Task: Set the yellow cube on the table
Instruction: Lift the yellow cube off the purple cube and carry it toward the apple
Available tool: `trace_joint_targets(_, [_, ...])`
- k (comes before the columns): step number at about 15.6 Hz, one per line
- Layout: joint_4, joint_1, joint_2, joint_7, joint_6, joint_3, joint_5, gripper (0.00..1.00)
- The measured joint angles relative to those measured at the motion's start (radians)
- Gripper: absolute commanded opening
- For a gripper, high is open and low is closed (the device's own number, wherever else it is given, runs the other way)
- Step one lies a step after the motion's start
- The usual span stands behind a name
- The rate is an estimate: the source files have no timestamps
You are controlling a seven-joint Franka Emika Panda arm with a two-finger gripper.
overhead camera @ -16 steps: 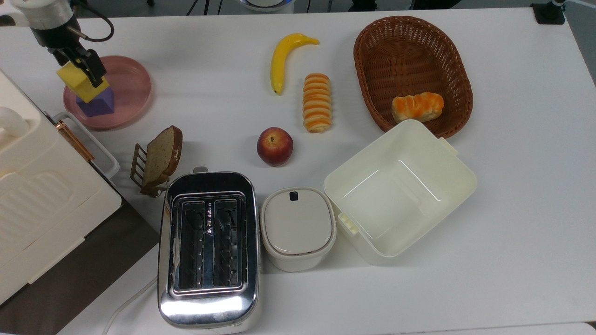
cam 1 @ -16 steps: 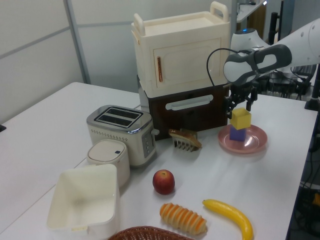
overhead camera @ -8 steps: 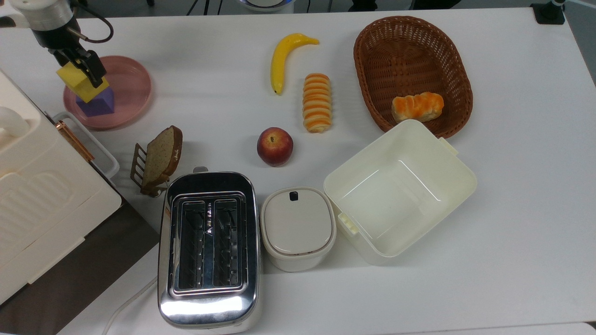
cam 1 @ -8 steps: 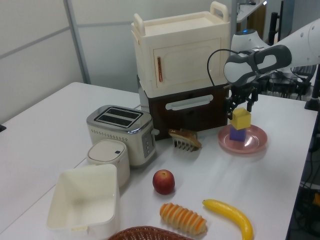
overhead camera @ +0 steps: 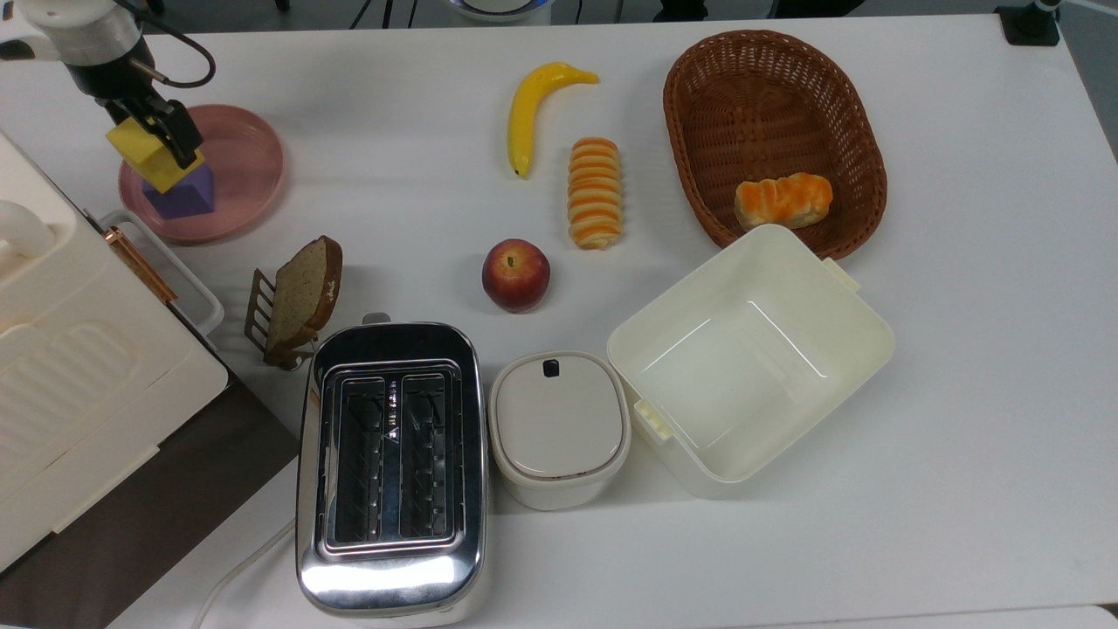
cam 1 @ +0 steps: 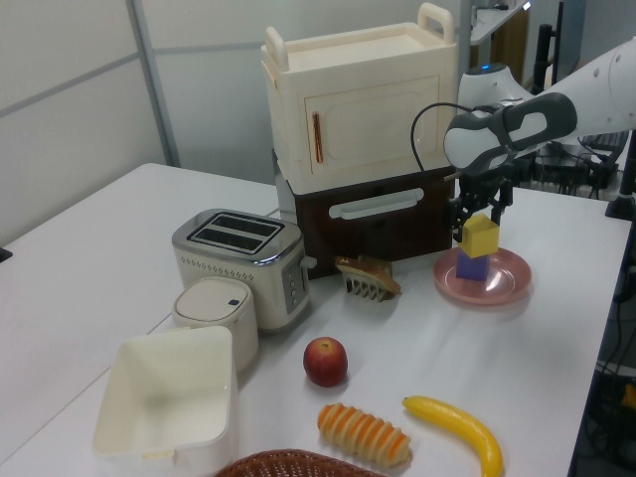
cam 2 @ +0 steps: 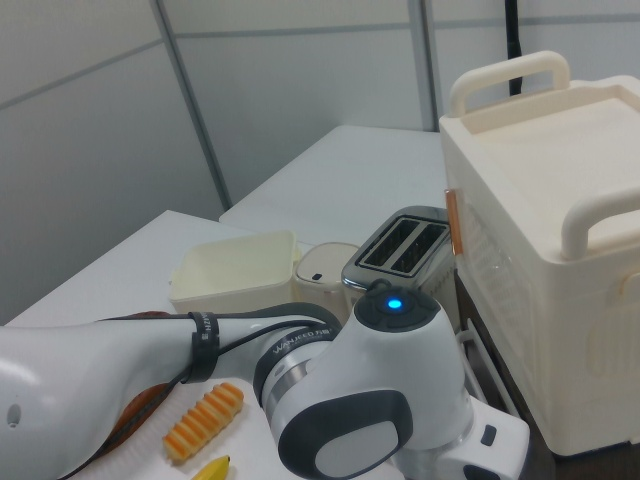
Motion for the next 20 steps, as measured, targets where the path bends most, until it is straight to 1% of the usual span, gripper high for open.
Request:
trace_joint_targets(1, [0.000,0.000,0.002,0.000,0.000,0.000,0.000,0.28])
trace_joint_targets(2, [0.000,0.000,0.004,0.000,0.000,0.000,-0.003,0.10])
trace_joint_targets(4, [0.000,-0.001,0.004,0.000,0.003,0.000,-0.015,0.07])
trace_joint_targets(14, [0.000,0.000,-0.007,0.001,0.013,0.003,-0.016,0.07])
trace_joint_targets(17, [-0.002,0.026,-0.047,0.018,-0.007,0.028,-0.016,0.07])
trace_joint_targets(20, [-0.003,0.066,-0.100,0.069,-0.060,0.084,-0.016,0.07])
